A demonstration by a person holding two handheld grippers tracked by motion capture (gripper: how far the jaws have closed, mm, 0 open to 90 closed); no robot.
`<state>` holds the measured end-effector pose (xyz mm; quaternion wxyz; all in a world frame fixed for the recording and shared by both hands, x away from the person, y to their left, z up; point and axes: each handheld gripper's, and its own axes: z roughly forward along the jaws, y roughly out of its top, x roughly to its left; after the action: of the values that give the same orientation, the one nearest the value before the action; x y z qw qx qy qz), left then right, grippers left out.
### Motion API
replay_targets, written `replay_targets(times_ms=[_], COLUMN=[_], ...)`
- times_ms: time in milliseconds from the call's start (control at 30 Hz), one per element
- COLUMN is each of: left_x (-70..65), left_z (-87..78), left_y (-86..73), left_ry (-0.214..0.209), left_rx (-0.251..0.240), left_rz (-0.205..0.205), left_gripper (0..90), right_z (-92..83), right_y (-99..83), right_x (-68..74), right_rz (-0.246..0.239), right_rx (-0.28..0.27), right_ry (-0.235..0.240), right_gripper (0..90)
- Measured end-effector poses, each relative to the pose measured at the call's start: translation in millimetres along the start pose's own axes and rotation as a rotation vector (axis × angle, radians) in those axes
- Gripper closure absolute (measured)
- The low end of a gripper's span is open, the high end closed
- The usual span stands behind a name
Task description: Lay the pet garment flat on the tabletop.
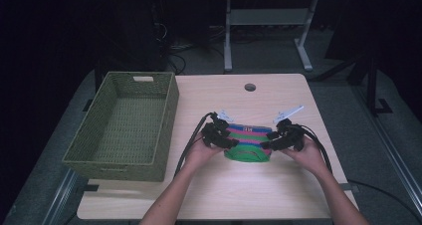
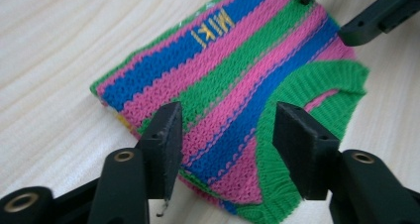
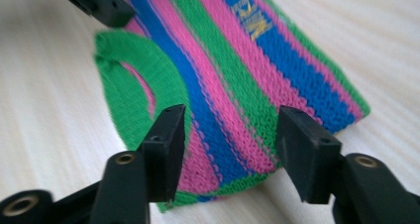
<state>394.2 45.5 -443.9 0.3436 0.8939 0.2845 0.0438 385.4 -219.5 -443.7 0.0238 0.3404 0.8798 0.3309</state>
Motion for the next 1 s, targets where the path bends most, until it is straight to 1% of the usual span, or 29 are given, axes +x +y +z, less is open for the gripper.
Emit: replay_targets(times_ms=[67, 167, 233, 267, 333, 433, 500, 533, 567, 667, 800, 900, 1000], left_x=[-0.8, -2.3, -3.5, -3.6, -4.5, -4.9, -6.1, -6.9, -7.1, -7.7, -8.8, -10.3, -12.5], left_z=[2.5, 6.0, 6.2, 6.1, 5.9, 5.9, 5.5, 5.2, 4.7, 3.5, 1.5, -0.3, -1.8], left_y=[-1.5, -3.7, -4.5, -4.6, -5.5, -6.1, -6.0, -6.5, -6.9, -9.4, -11.2, -12.4, -14.2], left_ry=[0.0, 0.013, 0.022, 0.025, 0.033, 0.038, 0.048, 0.057, 0.054, 0.044, 0.035, 0.029, 0.026], left_rx=[0.013, 0.041, 0.037, 0.037, 0.038, 0.037, 0.041, 0.042, 0.044, 0.036, 0.042, 0.052, 0.055], left_rz=[0.001, 0.027, 0.032, 0.031, 0.044, 0.05, 0.052, 0.063, 0.068, 0.06, 0.062, 0.067, 0.08], left_gripper=[47.9, 50.6, 52.5, 53.3, 55.5, 57.7, 61.7, 65.4, 66.5, 66.6, 66.3, 66.2, 66.2], right_z=[4.2, 7.5, 7.7, 7.9, 8.0, 8.7, 9.1, 9.2, 9.2, 9.4, 9.2, 8.8, 8.0], right_y=[-2.1, -4.3, -4.2, -4.3, -4.6, -5.8, -6.6, -6.9, -7.0, -6.8, -6.7, -7.6, -8.4], right_x=[0.0, 1.1, 2.0, 2.0, 1.9, 3.8, 5.2, 6.0, 6.3, 7.0, 9.0, 11.4, 12.8], right_rz=[-0.009, -0.023, -0.036, -0.04, -0.04, -0.058, -0.067, -0.068, -0.07, -0.072, -0.068, -0.083, -0.077], right_rx=[0.017, 0.018, 0.021, 0.021, 0.024, 0.021, 0.019, 0.02, 0.021, 0.023, 0.031, 0.035, 0.037], right_ry=[-0.011, -0.02, -0.039, -0.045, -0.055, -0.071, -0.078, -0.081, -0.082, -0.084, -0.068, -0.057, -0.046], right_gripper=[48.5, 52.8, 57.2, 58.5, 61.7, 65.2, 68.2, 69.1, 69.8, 72.2, 77.6, 79.3, 80.4])
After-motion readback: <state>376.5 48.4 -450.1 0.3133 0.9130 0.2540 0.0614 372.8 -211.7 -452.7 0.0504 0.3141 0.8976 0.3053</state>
